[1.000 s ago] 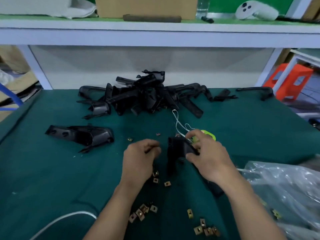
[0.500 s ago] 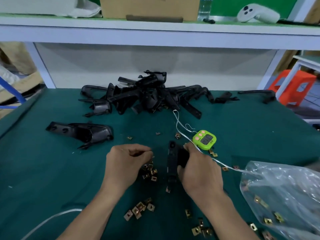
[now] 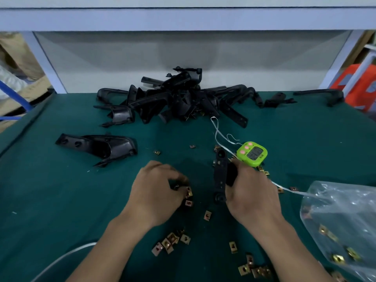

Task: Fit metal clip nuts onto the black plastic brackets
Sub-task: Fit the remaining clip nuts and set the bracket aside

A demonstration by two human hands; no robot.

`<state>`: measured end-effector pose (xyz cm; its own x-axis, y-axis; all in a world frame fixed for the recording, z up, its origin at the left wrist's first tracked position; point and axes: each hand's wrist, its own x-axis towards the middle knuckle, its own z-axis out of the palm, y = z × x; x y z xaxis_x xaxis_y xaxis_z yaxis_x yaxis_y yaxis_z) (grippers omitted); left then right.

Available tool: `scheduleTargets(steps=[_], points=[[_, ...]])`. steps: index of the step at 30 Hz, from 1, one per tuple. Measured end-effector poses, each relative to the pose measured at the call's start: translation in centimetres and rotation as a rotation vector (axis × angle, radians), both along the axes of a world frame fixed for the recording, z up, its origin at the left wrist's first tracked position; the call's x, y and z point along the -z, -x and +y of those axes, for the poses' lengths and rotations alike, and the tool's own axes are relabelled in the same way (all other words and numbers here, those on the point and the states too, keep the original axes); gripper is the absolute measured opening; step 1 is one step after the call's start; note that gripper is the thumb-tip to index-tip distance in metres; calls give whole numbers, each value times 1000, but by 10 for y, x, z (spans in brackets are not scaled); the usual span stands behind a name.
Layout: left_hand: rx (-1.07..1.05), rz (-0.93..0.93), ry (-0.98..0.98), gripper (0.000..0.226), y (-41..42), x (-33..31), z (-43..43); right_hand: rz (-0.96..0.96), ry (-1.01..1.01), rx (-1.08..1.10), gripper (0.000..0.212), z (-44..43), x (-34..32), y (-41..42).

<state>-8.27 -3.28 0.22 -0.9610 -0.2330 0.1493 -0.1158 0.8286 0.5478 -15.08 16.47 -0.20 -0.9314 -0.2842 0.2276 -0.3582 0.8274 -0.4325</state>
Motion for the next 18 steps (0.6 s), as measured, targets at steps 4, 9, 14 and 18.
scheduleTargets(steps=[4, 9, 14, 18], points=[[54, -95, 42, 13, 1, 0, -2, -9, -5, -25, 18, 1, 1, 0], [54, -38, -60, 21, 1, 1, 0, -28, -8, -40, 19, 2, 1, 1], [123, -87, -12, 17, 1, 3, 8, -37, -1, -42, 18, 2, 1, 1], [128, -103, 53, 12, 2, 7, 9, -54, 21, -58, 17, 2, 0, 1]])
